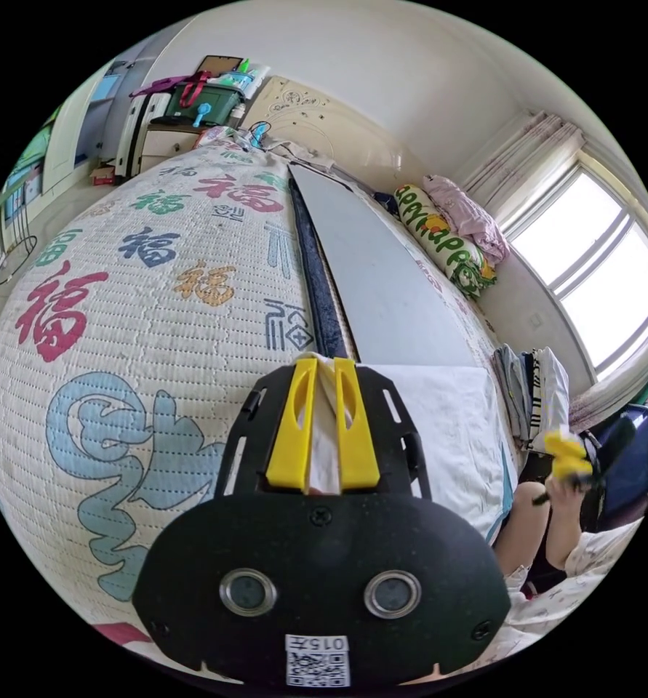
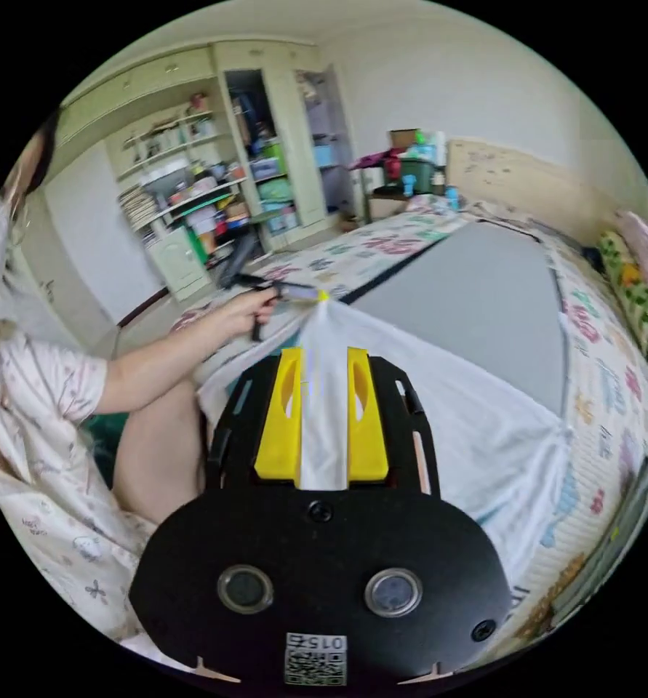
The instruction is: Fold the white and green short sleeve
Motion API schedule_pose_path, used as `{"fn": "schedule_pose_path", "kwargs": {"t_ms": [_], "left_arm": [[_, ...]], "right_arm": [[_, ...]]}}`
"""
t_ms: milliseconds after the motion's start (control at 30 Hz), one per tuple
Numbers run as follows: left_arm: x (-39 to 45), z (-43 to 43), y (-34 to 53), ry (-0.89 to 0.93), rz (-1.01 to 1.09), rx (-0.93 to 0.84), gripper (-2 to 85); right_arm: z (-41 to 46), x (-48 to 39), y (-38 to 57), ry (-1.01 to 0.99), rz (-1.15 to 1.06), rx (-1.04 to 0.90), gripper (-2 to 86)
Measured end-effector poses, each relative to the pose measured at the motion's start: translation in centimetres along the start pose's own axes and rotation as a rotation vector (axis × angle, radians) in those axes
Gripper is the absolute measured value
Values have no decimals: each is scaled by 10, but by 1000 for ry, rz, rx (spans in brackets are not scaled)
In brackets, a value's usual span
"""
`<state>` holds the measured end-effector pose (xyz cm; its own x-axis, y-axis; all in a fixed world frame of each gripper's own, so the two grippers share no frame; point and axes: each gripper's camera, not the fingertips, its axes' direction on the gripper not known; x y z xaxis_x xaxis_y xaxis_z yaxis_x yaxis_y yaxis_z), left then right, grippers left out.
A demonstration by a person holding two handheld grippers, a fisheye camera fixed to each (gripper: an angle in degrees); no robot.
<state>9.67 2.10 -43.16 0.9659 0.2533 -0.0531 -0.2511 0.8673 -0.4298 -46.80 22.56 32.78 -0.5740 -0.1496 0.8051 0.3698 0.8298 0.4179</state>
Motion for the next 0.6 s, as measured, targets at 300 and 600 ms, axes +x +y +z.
{"fn": "schedule_pose_path", "kwargs": {"t_ms": [300, 600], "left_arm": [[-84, 39, 35, 8, 17, -18, 20], [-148, 105, 88, -122, 99, -32, 8]], "right_arm": [[127, -142, 108, -108, -292, -298, 85], [110, -120, 146, -93, -253, -348, 12]]}}
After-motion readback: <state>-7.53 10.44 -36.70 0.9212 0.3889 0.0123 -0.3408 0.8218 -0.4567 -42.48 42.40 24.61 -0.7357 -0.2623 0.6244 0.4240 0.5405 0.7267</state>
